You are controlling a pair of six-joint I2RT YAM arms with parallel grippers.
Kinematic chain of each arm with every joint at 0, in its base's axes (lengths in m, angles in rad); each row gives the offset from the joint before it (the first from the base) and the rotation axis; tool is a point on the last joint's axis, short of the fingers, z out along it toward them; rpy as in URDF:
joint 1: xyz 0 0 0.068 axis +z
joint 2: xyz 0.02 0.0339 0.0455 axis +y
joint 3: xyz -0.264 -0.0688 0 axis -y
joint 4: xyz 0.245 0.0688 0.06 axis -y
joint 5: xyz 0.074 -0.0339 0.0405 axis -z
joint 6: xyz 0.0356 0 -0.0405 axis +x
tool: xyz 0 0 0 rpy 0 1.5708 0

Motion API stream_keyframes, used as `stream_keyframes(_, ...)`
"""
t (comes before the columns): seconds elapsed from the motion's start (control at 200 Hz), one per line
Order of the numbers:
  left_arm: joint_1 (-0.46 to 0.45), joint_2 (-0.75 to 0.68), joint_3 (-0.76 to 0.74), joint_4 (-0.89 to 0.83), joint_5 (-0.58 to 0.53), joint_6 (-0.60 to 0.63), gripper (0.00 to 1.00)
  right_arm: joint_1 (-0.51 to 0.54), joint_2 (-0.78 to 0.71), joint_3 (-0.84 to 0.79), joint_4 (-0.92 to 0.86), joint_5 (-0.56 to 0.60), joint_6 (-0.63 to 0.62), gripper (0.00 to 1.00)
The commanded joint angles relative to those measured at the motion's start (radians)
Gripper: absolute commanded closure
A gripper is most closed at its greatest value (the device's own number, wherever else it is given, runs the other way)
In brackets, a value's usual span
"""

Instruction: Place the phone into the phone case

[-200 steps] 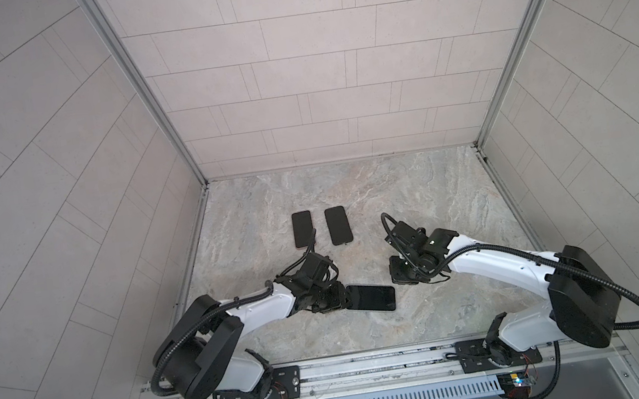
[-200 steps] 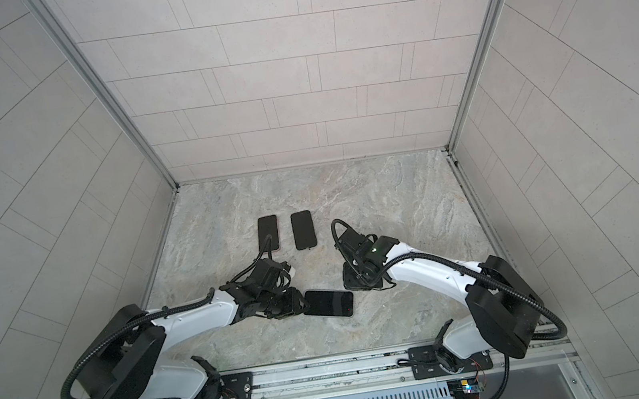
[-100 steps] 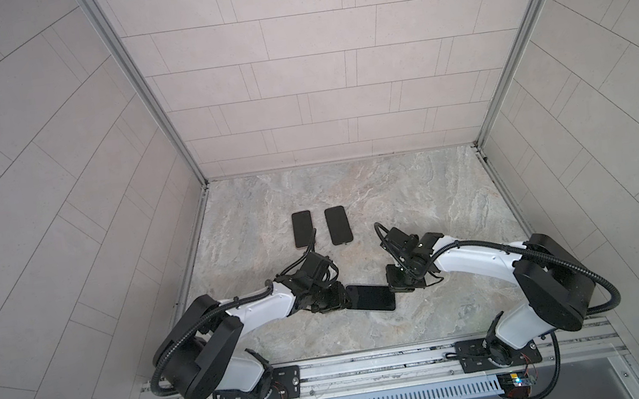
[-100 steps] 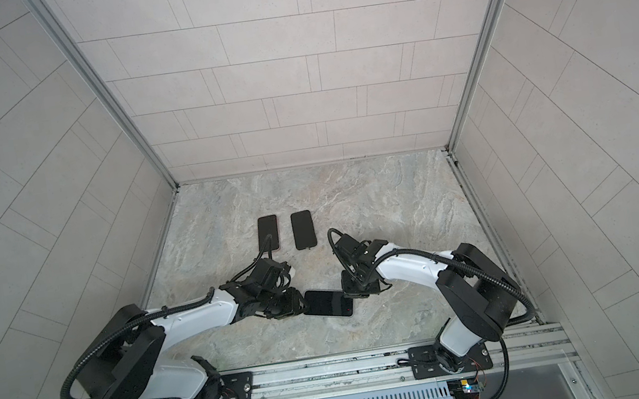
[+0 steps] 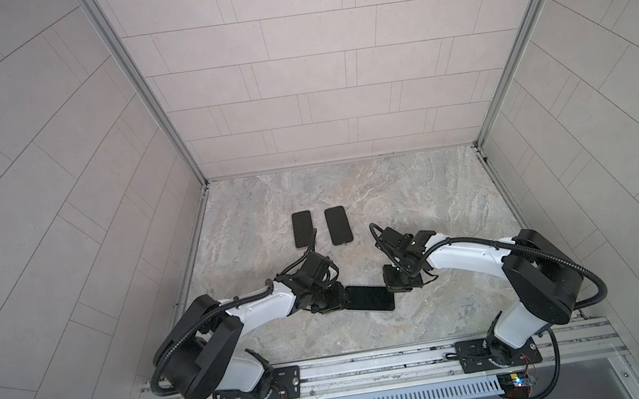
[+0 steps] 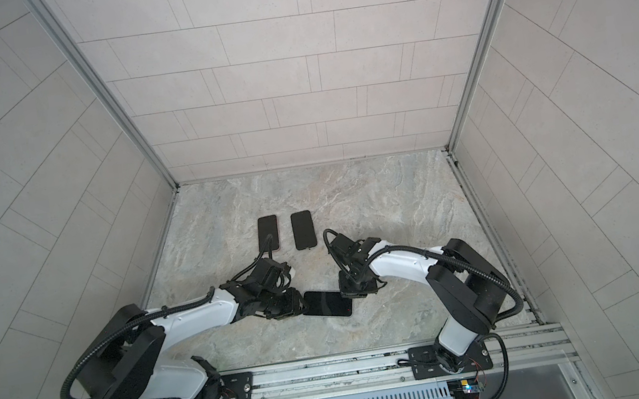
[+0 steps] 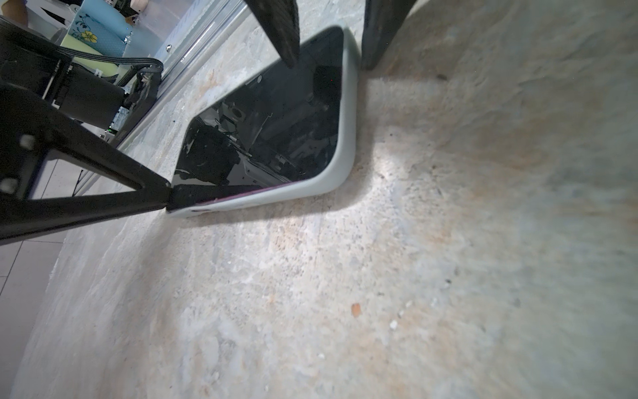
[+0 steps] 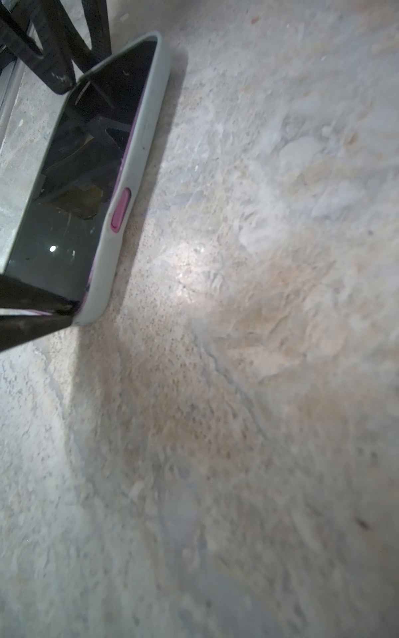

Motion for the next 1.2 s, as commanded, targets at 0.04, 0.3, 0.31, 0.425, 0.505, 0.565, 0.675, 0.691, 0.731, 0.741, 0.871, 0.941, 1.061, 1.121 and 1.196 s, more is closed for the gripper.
stream_keyframes(0.04, 0.035, -0.124, 0.015, -0.182, -0.104, 0.048, 0.62, 0.025, -0.056, 0.033, -0.071, 0.126, -0.099, 0.80)
stream_keyframes(0.3, 0.085, -0.330, 0.067, -0.347, -0.192, 0.084, 0.61, 0.069, -0.098, 0.094, -0.059, 0.034, -0.173, 0.86)
stream_keyframes(0.31, 0.085, -0.336, 0.066, -0.348, -0.194, 0.082, 0.61, 0.072, -0.095, 0.094, -0.053, 0.033, -0.170, 0.87)
stream_keyframes(0.425, 0.090, -0.383, 0.052, -0.348, -0.212, 0.065, 0.61, 0.099, -0.049, 0.070, -0.030, 0.045, -0.120, 0.88)
stream_keyframes(0.505, 0.093, -0.402, 0.047, -0.357, -0.215, 0.062, 0.61, 0.098, -0.006, 0.044, -0.041, 0.080, -0.094, 0.90)
stream_keyframes(0.565, 0.094, -0.412, 0.049, -0.365, -0.213, 0.062, 0.61, 0.099, 0.035, 0.029, -0.044, 0.083, -0.086, 0.90)
stream_keyframes(0.675, 0.100, -0.429, 0.049, -0.377, -0.214, 0.057, 0.61, 0.102, 0.074, 0.013, -0.049, 0.084, -0.074, 0.89)
stream_keyframes(0.691, 0.100, -0.431, 0.047, -0.379, -0.213, 0.056, 0.61, 0.102, 0.072, 0.014, -0.050, 0.084, -0.074, 0.89)
stream_keyframes(0.731, 0.103, -0.438, 0.046, -0.379, -0.215, 0.053, 0.61, 0.102, 0.065, 0.020, -0.056, 0.089, -0.077, 0.88)
stream_keyframes(0.741, 0.105, -0.442, 0.045, -0.379, -0.215, 0.052, 0.61, 0.102, 0.060, 0.023, -0.057, 0.089, -0.079, 0.88)
stream_keyframes(0.871, 0.131, -0.482, 0.038, -0.375, -0.215, 0.046, 0.60, 0.074, -0.020, 0.074, -0.087, 0.122, -0.104, 0.85)
stream_keyframes(0.941, 0.155, -0.528, 0.044, -0.390, -0.238, 0.058, 0.56, 0.042, -0.080, 0.094, -0.077, 0.127, -0.134, 0.81)
stream_keyframes(1.061, 0.181, -0.688, 0.031, -0.393, -0.477, 0.065, 0.26, -0.055, -0.231, 0.127, -0.055, 0.232, -0.224, 0.72)
stream_keyframes(1.121, 0.189, -0.782, 0.001, -0.361, -0.622, 0.053, 0.00, -0.098, -0.326, 0.122, -0.023, 0.386, -0.291, 0.63)
stream_keyframes(1.196, 0.201, -0.873, -0.046, -0.265, -0.711, 0.058, 0.00, -0.141, -0.438, 0.075, 0.051, 0.615, -0.362, 0.36)
